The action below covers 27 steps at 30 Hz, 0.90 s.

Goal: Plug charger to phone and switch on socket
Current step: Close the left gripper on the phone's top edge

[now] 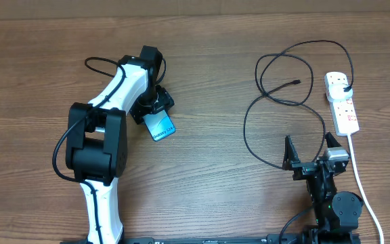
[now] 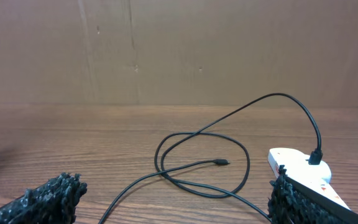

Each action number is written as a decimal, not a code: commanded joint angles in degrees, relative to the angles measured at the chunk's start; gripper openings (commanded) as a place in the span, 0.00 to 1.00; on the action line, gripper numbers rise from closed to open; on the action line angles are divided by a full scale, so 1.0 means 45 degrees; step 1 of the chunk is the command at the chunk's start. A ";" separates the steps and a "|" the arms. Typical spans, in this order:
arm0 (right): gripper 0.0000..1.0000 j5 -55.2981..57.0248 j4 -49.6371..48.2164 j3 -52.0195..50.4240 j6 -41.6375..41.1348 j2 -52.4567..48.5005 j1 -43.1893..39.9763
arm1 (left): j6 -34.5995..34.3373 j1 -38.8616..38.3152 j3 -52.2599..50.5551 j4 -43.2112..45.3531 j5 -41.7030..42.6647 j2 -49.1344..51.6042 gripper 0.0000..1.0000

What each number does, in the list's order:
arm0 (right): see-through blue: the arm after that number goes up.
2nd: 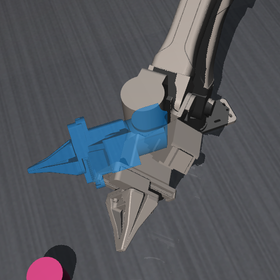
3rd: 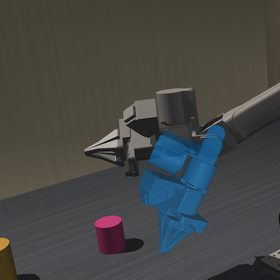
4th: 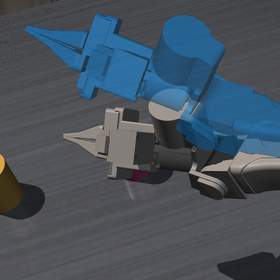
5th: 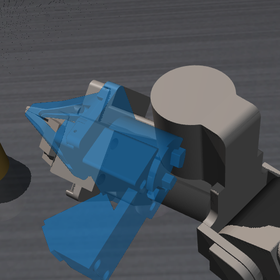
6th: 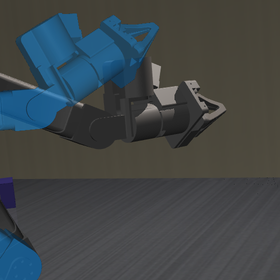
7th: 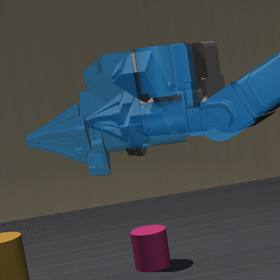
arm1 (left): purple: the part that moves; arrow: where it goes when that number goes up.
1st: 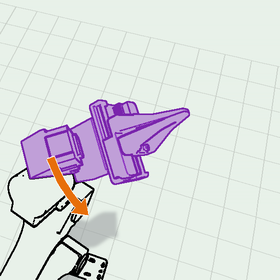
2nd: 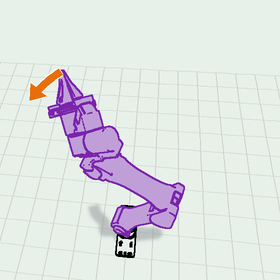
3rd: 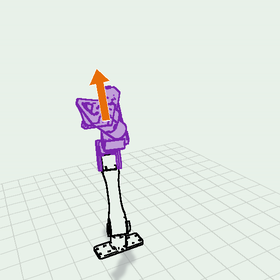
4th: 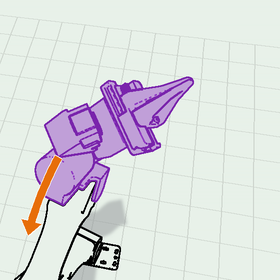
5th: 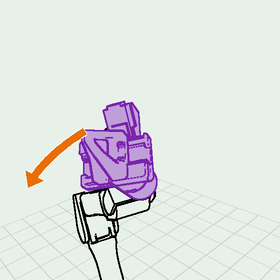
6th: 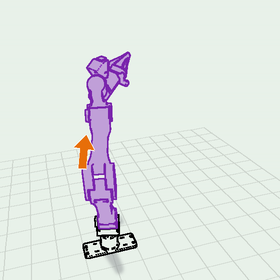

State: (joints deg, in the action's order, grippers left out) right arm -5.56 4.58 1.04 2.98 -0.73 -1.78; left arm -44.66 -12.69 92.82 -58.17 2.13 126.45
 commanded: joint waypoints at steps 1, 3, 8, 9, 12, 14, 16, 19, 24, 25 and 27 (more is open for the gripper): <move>1.00 -0.0005 -0.0039 -0.0126 0.0019 0.0126 -0.0039 | -0.0073 -0.0112 -0.0850 0.0306 0.1200 0.1802 0.77; 1.00 -0.0005 -0.0039 -0.0126 0.0019 0.0126 -0.0039 | -0.0019 -0.0102 -0.0850 0.0296 0.1200 0.1802 0.76; 1.00 -0.0005 -0.0039 -0.0126 0.0019 0.0126 -0.0039 | 0.0155 -0.0092 -0.0811 0.0238 0.1209 0.1802 0.75; 1.00 -0.0005 -0.0039 -0.0126 0.0019 0.0126 -0.0039 | 0.0238 -0.0087 -0.0767 0.0204 0.1205 0.1802 0.73; 1.00 -0.0005 -0.0039 -0.0126 0.0019 0.0126 -0.0039 | 0.0340 -0.0078 -0.0500 -0.0121 0.1200 0.1802 0.73; 1.00 -0.0005 -0.0039 -0.0126 0.0019 0.0126 -0.0039 | 0.0573 -0.0078 -0.0204 -0.0369 0.1200 0.1797 0.73; 1.00 -0.0005 -0.0039 -0.0126 0.0019 0.0126 -0.0039 | 0.0763 -0.0073 0.0160 -0.0661 0.1209 0.1797 0.73; 1.00 -0.0005 -0.0039 -0.0126 0.0019 0.0126 -0.0039 | 0.1253 -0.0073 0.0947 -0.1360 0.1243 0.1797 0.73; 1.00 -0.0005 -0.0039 -0.0126 0.0019 0.0126 -0.0039 | 0.2438 -0.0078 0.2399 -0.2642 0.1953 0.1797 0.72; 1.00 -0.0005 -0.0039 -0.0126 0.0019 0.0126 -0.0039 | 0.2603 -0.0078 0.2618 -0.2832 0.2132 0.1797 0.72; 1.00 -0.0005 -0.0039 -0.0126 0.0019 0.0126 -0.0039 | 0.2856 -0.0078 0.3016 -0.3240 0.2390 0.1797 0.72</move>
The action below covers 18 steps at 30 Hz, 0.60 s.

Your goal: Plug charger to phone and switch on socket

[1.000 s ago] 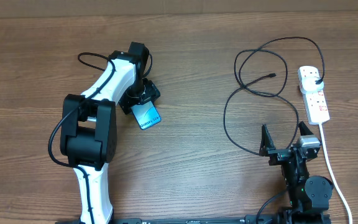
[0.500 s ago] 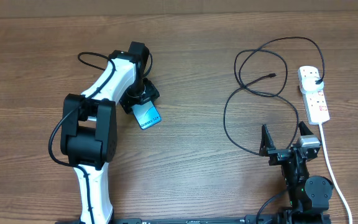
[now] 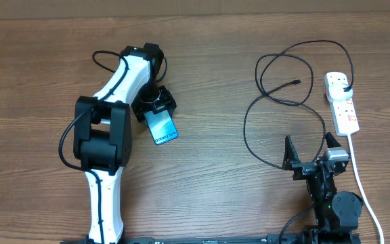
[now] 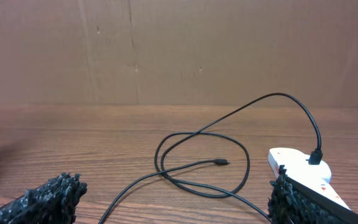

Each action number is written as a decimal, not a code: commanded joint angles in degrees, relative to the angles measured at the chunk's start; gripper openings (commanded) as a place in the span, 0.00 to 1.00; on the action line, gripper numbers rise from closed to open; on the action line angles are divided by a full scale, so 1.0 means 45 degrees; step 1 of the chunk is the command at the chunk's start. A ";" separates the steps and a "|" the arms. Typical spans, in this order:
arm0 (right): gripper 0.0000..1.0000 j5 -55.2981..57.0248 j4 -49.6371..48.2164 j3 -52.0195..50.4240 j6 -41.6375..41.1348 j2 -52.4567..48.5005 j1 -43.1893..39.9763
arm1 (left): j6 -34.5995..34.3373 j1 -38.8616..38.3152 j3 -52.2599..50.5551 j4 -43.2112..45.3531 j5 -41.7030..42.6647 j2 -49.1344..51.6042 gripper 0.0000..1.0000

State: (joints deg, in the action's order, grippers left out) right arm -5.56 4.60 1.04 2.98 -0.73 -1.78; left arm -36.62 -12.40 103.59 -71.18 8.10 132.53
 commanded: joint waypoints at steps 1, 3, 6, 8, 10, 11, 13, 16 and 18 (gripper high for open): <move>1.00 -0.0005 -0.0044 -0.0126 0.0019 0.0126 -0.0039 | 0.1112 -0.0141 0.0782 -0.0525 0.1146 0.0447 0.72; 1.00 -0.0005 -0.0044 -0.0126 0.0019 0.0126 -0.0039 | 0.1195 -0.0141 0.1103 -0.0889 0.1229 0.0447 0.72; 1.00 -0.0005 -0.0044 -0.0126 0.0019 0.0126 -0.0039 | 0.1311 -0.0141 0.1404 -0.1195 0.1224 0.0447 0.72; 1.00 -0.0005 -0.0044 -0.0126 0.0019 0.0126 -0.0039 | 0.1486 -0.0141 0.1491 -0.1190 0.1214 0.0447 0.72; 1.00 -0.0005 -0.0044 -0.0126 0.0019 0.0126 -0.0039 | 0.1525 -0.0141 0.1511 -0.1195 0.1219 0.0447 0.71; 1.00 -0.0005 -0.0044 -0.0126 0.0019 0.0126 -0.0039 | 0.1525 -0.0141 0.1515 -0.1214 0.1234 0.0447 0.71; 1.00 -0.0005 -0.0044 -0.0126 0.0019 0.0126 -0.0039 | 0.1545 -0.0141 0.1515 -0.1336 0.1486 0.0447 0.72; 1.00 -0.0005 -0.0044 -0.0126 0.0019 0.0126 -0.0039 | 0.2016 -0.0141 0.1515 -0.1554 0.2385 0.0447 0.71; 1.00 -0.0005 -0.0044 -0.0126 0.0019 0.0126 -0.0039 | 0.2506 -0.0141 0.1515 -0.1710 0.3235 0.0447 0.71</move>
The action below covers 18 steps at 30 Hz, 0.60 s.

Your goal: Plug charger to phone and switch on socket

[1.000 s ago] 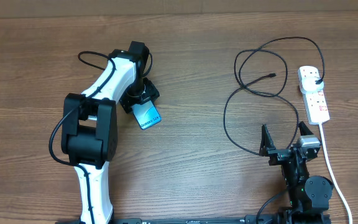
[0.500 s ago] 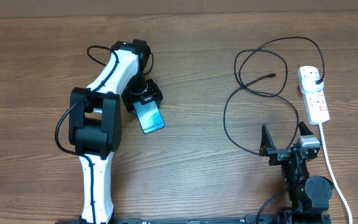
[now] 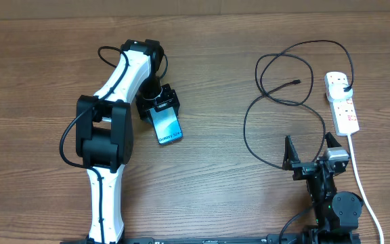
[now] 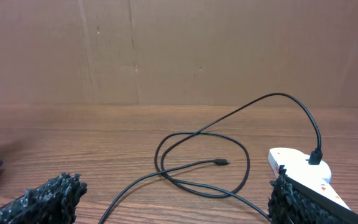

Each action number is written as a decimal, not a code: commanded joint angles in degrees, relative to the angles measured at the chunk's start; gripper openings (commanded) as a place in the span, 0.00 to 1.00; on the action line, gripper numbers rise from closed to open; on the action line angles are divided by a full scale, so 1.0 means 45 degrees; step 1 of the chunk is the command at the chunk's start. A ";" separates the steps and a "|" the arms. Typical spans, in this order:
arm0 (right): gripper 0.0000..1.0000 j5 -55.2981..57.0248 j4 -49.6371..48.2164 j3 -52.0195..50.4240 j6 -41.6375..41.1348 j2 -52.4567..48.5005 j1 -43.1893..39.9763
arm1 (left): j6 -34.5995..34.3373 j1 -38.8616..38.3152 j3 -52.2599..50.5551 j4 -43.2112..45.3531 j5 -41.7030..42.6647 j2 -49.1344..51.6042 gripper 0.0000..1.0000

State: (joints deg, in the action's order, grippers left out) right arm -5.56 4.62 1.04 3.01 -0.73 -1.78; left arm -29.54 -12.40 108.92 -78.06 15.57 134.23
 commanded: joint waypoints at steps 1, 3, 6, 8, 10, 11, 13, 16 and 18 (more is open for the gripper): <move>1.00 -0.0005 -0.0049 -0.0126 0.0015 0.0126 -0.0039 | 0.1180 -0.0141 0.0330 -0.0277 0.2059 0.0068 0.71; 1.00 -0.0005 -0.0049 -0.0126 0.0015 0.0126 -0.0039 | 0.1642 -0.0141 0.0330 -0.0403 0.2929 0.0068 0.71; 1.00 -0.0005 -0.0049 -0.0126 0.0015 0.0126 -0.0039 | 0.2327 -0.0141 0.0330 -0.0617 0.4624 0.0068 0.71; 1.00 -0.0005 -0.0049 -0.0126 0.0015 0.0126 -0.0039 | 0.2866 -0.0141 0.0330 -0.0704 0.5872 0.0068 0.71; 1.00 -0.0005 -0.0049 -0.0126 0.0015 0.0126 -0.0039 | 0.3269 -0.0141 0.0330 -0.0743 0.7179 0.0068 0.71; 1.00 -0.0005 -0.0044 -0.0126 0.0015 0.0126 -0.0039 | 0.3410 -0.0141 0.0330 -0.0743 0.7830 0.0068 0.71; 1.00 -0.0005 -0.0049 -0.0126 0.0015 0.0126 -0.0039 | 0.3531 -0.0141 0.0330 -0.0738 0.8782 0.0068 0.71; 1.00 -0.0005 -0.0053 -0.0126 0.0019 0.0126 -0.0039 | 0.3531 -0.0141 0.0330 -0.0714 0.9928 0.0068 0.70; 1.00 -0.0019 -0.0112 -0.0126 0.0010 0.0126 -0.0039 | 0.3536 -0.0141 0.0330 -0.0636 1.0642 0.0068 0.69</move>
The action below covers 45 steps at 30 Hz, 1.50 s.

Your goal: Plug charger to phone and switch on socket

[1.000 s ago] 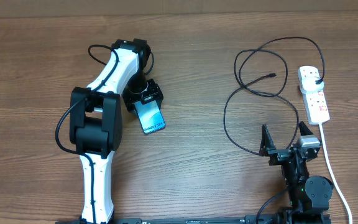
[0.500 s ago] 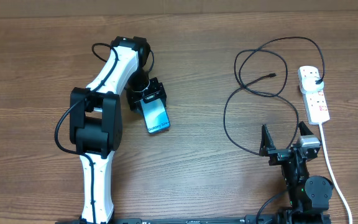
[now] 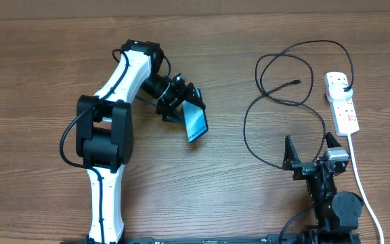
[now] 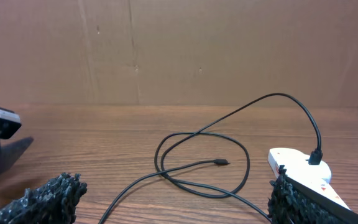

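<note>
A phone [image 3: 196, 122] with a blue screen is tilted, right of the table's centre-left, and my left gripper [image 3: 183, 105] is shut on its upper end. The black charger cable [image 3: 281, 68] lies in loops at the right, its free plug tip [image 3: 296, 82] pointing right; the tip [image 4: 221, 162] also shows in the right wrist view. A white socket strip [image 3: 342, 102] lies at the far right with the charger's plug in its top socket. My right gripper [image 3: 309, 150] rests open near the front edge, its fingers [image 4: 50, 195] wide apart over bare wood and cable.
The strip's white lead [image 3: 361, 183] runs down the right side toward the front edge. A brown cardboard wall [image 4: 179, 50] stands behind the table. The left arm with the phone shows at the right wrist view's left edge.
The left gripper has swung to the right with the phone; the phone now sits further right, nearer the cable, and is more steeply tilted. The right arm, cable and strip are unchanged.
The left gripper was down on the phone at the table's left-centre. At each later moment the phone lay a little further right and turned, still under the gripper. Now it is held tilted, further right. The right gripper stayed open and still throughout.
</note>
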Each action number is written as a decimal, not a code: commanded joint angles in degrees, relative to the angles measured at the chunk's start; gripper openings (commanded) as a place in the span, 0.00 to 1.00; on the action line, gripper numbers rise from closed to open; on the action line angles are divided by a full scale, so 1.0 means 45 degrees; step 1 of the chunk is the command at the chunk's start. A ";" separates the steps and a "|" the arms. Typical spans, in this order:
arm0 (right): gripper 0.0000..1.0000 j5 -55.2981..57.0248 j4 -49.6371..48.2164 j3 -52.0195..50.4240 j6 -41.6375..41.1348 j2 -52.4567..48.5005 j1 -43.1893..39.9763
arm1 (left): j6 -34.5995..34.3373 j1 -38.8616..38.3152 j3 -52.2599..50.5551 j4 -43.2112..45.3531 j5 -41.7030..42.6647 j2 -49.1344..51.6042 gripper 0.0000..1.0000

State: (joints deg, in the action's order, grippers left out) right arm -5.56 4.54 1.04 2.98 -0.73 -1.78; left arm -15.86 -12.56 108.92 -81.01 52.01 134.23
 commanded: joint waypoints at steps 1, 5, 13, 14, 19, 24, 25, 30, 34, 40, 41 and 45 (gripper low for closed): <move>1.00 -0.0121 -0.0102 -0.0126 -0.0010 0.0126 -0.0034 | 0.0495 -0.0107 0.0330 0.0058 0.2885 0.0068 0.69; 1.00 -0.1919 -0.0228 -0.0126 -0.2851 0.0126 -0.0024 | 0.0491 -0.0107 0.0330 0.0452 0.4371 0.0068 0.68; 1.00 -0.7878 -0.0287 -0.0126 -1.2910 0.0126 -0.0024 | 0.0481 -0.0102 0.0330 0.1103 0.5790 0.0068 0.68; 1.00 -0.7883 -0.0277 -0.0126 -1.2915 0.0126 -0.0024 | 0.0481 -0.0102 0.0330 0.1107 0.5795 0.0068 0.68; 1.00 -0.7072 -0.0432 -0.0126 -1.2182 0.0126 -0.0024 | 0.0486 -0.0107 0.0330 0.1107 0.5790 0.0068 0.68; 0.99 -0.7023 -0.0005 0.0034 -0.9636 0.0107 -0.0024 | 0.0481 -0.0107 0.0330 0.1107 0.5795 0.0068 0.68; 0.99 -0.6975 0.0257 0.0209 -0.9583 0.0083 -0.0024 | 0.0481 -0.0102 0.0330 0.1107 0.5795 0.0068 0.68; 0.99 -0.6596 0.2132 0.1885 -0.8272 -0.0515 -0.0024 | 0.0481 -0.0102 0.0330 0.1107 0.5795 0.0068 0.68; 0.99 -0.5634 0.4284 0.3959 -0.6989 -0.1739 -0.0024 | 0.0481 -0.0102 0.0330 0.1112 0.5790 0.0068 0.68; 0.99 -0.5192 0.5523 0.6776 -0.5969 -0.4507 0.0010 | 0.0471 -0.0102 0.0330 0.1112 0.5795 0.0068 0.68; 0.99 -0.5168 0.5591 0.7072 -0.5960 -0.4872 0.0068 | 0.0471 -0.0102 0.0330 0.1112 0.5795 0.0068 0.69; 0.99 -0.5032 0.5629 0.8048 -0.5965 -0.6489 0.0777 | 0.0471 -0.0102 0.0330 0.1117 0.6091 0.0068 0.68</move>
State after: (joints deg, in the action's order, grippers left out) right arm -29.56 29.69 34.37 -25.67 -26.39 -0.47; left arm -14.76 -12.78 108.92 -76.03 75.05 134.23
